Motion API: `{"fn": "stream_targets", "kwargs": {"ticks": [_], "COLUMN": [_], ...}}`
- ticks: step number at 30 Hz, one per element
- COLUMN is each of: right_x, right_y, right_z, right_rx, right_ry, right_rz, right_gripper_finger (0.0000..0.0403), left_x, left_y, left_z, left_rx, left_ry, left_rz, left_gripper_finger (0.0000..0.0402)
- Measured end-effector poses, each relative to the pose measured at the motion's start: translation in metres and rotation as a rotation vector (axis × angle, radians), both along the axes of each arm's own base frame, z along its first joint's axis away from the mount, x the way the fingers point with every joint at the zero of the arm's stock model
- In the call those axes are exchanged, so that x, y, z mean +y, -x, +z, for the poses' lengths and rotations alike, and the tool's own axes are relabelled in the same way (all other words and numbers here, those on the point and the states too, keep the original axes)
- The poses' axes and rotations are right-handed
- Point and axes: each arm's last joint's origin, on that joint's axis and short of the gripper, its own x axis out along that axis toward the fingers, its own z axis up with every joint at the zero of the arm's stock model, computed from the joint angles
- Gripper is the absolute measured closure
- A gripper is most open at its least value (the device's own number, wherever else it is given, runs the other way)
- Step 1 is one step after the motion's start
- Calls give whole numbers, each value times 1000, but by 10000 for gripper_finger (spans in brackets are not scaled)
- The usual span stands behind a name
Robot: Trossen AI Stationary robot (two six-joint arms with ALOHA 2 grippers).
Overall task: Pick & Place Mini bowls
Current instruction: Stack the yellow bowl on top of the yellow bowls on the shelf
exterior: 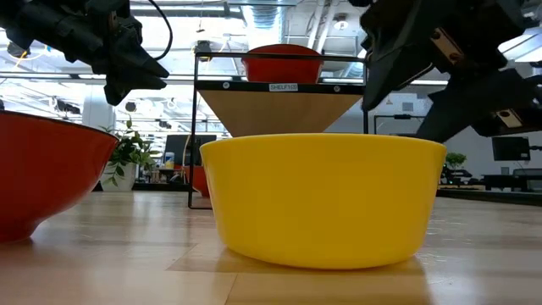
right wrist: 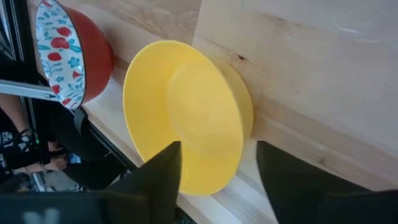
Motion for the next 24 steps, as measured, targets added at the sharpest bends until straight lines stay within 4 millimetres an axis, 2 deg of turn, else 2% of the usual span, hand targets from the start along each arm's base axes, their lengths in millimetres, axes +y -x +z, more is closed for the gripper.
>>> {"fn": "stream_targets", "kwargs": {"ticks": [5, 14, 22, 24], "right_x": [-2, -2, -1, 1], "right_y": [2, 3, 2, -1], "right_z": [-2, -3, -2, -8], "right_rx": [34, 47, 42, 39], "right_ry": [4, 8, -11, -10], "right_rz": [-4, 10, 33, 40], "right_gripper_finger": [172, 194, 193, 193], "left_x": [0, 0, 0, 0], "left_y": [0, 0, 0, 0], "left_z": [0, 0, 0, 0], "left_rx": [0, 0, 0, -1], "left_ry": [0, 0, 1, 2], "left_rz": [0, 0, 0, 1], "left_gripper_finger": [286, 286, 286, 286]}}
